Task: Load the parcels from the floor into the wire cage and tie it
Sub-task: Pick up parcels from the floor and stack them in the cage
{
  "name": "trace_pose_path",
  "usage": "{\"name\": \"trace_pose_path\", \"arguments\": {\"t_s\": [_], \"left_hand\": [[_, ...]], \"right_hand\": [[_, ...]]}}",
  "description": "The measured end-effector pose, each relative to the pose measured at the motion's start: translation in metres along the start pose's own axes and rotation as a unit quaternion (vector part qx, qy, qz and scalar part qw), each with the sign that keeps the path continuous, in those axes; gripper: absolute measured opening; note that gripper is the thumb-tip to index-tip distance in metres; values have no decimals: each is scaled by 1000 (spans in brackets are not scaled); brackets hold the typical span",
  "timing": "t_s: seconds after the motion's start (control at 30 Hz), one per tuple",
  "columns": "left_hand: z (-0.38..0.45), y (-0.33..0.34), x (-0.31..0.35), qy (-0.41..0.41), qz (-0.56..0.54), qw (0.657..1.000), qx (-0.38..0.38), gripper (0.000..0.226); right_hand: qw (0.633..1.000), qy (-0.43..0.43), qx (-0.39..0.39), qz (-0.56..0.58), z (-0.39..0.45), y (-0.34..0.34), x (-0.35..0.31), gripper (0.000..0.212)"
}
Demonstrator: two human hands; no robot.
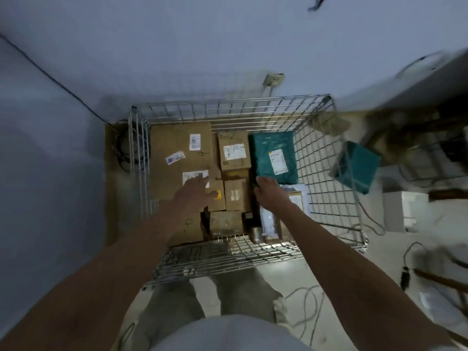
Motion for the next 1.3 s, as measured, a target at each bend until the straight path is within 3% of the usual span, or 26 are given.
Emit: {"name": "trace_pose_path", "arguments": {"t_s": [0.1, 0.23, 0.4, 0.6, 0.83, 0.97, 1.3], "left_hand": [[-22, 2, 103, 90, 33, 995, -1, 74], [-55, 40, 246, 246, 130, 960, -24, 77], [-110, 96, 349, 345, 230, 910, -7, 76], [-118, 157, 415, 314, 278, 907, -29, 78], [-107, 234, 497, 267, 320, 909, -6, 76], [-113, 273, 536, 279, 345, 896, -35, 75], [34, 283, 686, 214, 323, 919, -73, 73]], "right_hand": [[996, 72, 56, 16, -78, -47, 60, 42], [965, 230, 100, 78, -212, -77, 143, 42], [914, 339, 147, 167, -337, -69, 217, 38], [876, 380, 162, 248, -389, -18, 329, 44], [887, 320, 169, 286, -382, -24, 457, 50], [888, 310, 127, 316, -357, -24, 501, 52], [860, 324, 99, 382, -286, -66, 670, 55]]}}
Point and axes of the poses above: each hand's wrist, its own z-axis towards the middle knuckle, its own y-axis out of the palm, x = y × z, the point moved 5 cm from there along z, towards the middle knuckle, and after that the axes turned 1 degree about z, right-handed, at the moved point
